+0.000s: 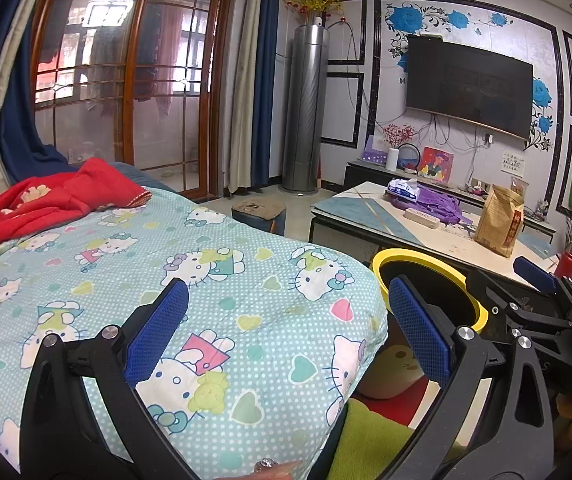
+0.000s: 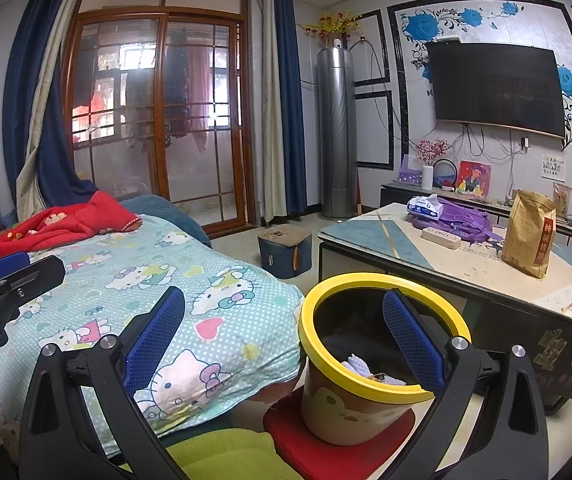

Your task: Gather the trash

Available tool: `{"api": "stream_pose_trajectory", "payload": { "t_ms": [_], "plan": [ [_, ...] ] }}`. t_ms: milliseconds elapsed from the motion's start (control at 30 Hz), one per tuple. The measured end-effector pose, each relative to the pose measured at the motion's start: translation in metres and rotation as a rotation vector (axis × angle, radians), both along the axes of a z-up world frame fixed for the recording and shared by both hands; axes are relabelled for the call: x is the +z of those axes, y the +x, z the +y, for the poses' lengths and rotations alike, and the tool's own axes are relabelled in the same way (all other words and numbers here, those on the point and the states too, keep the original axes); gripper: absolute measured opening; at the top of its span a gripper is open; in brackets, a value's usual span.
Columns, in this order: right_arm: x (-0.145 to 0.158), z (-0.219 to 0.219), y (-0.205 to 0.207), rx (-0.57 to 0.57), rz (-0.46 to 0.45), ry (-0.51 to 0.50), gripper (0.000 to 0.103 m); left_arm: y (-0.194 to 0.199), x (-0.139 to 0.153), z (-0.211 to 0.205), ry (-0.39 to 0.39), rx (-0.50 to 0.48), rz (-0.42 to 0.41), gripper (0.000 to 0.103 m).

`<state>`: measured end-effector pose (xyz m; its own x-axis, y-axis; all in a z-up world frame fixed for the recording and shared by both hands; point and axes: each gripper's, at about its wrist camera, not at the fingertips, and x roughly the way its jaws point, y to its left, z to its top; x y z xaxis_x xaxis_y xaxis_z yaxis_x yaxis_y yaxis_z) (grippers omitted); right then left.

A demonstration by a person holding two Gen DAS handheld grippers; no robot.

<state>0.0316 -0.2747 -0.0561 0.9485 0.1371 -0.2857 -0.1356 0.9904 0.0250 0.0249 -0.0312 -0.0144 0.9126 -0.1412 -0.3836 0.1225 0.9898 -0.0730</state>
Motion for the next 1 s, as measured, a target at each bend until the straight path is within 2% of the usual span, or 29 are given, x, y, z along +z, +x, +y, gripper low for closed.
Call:
{"api": "stream_pose_trajectory", "payload": {
  "t_ms": [267, 500, 667, 733, 800, 867, 900, 933, 1000],
  "plan": [
    [0.001, 0.0, 0.0, -0.002, 0.001, -0.001, 0.097, 0.0, 0.001, 0.0, -0.002, -0.002, -0.001, 0.092],
    [-0.001, 0.001, 0.002, 0.002, 0.016, -0.002, 0.097, 0.005, -0.004, -0.002, -0.001, -0.01, 0.036, 0.092],
    [0.0, 0.008, 0.017, 0.015, 0.05, 0.04, 0.097, 0.013, -0.007, 0.016, -0.068, 0.016, 0.118, 0.092],
    [0.007, 0.033, 0.03, 0.074, 0.075, 0.051, 0.097, 0.015, -0.005, 0.039, -0.104, 0.064, 0.146, 0.092],
    [0.013, 0.071, 0.043, 0.158, 0.116, 0.057, 0.097, 0.015, 0.001, 0.08, -0.113, 0.163, 0.16, 0.092],
    [0.015, 0.142, 0.055, 0.311, 0.218, 0.047, 0.097, 0.01, 0.005, 0.134, -0.099, 0.329, 0.176, 0.092],
    [0.015, 0.173, 0.056, 0.377, 0.266, 0.042, 0.097, 0.0, 0.005, 0.18, -0.094, 0.464, 0.186, 0.092],
    [0.011, 0.218, 0.054, 0.487, 0.338, 0.031, 0.097, -0.006, 0.004, 0.207, -0.087, 0.549, 0.198, 0.092],
    [-0.002, 0.302, 0.039, 0.66, 0.454, -0.044, 0.097, -0.025, -0.005, 0.285, -0.064, 0.773, 0.294, 0.092]
  ]
}}
